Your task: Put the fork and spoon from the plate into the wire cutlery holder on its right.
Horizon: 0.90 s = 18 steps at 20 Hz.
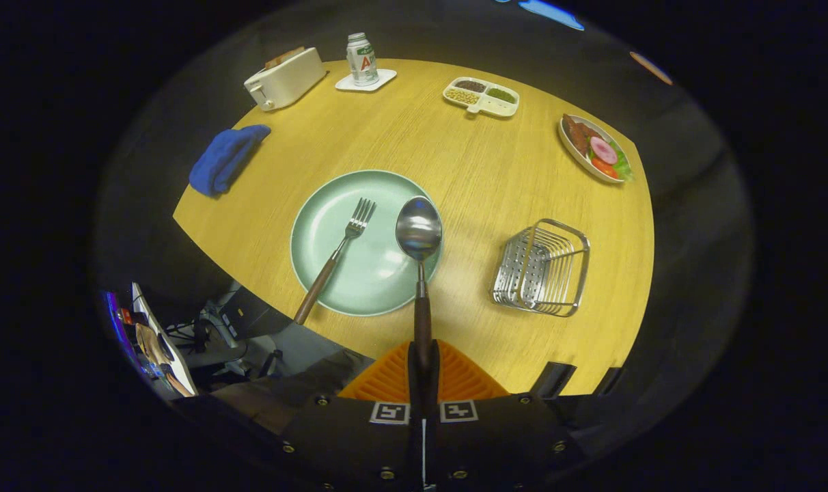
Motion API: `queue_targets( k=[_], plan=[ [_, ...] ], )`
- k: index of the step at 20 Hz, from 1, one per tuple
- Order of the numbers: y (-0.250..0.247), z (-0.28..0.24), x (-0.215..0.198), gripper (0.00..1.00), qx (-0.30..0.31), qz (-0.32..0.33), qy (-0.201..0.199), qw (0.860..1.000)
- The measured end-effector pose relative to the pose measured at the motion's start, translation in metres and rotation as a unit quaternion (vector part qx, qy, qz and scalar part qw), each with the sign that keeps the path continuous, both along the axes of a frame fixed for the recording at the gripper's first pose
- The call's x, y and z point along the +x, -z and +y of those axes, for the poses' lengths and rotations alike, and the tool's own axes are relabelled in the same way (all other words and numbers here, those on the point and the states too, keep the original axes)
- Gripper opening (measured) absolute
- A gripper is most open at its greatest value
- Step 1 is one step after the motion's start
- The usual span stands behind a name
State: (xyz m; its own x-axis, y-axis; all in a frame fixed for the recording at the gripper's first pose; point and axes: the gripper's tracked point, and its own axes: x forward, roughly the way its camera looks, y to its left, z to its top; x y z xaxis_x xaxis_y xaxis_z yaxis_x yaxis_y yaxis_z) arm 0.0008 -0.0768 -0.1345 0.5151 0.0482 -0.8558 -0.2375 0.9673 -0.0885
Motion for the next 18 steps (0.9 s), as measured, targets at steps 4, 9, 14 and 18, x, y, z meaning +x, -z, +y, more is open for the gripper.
queue_targets(
  k=[4, 9, 14, 18],
  plan=[
    [-0.019, -0.037, -0.012, 0.02, -0.010, 0.012, 0.001, 1.000],
    [-0.029, -0.079, -0.019, 0.02, -0.026, 0.037, 0.017, 0.999],
    [-0.020, -0.109, -0.012, 0.02, -0.031, 0.083, 0.036, 0.995],
    [-0.012, -0.116, 0.003, 0.02, -0.027, 0.123, 0.045, 0.991]
  ],
)
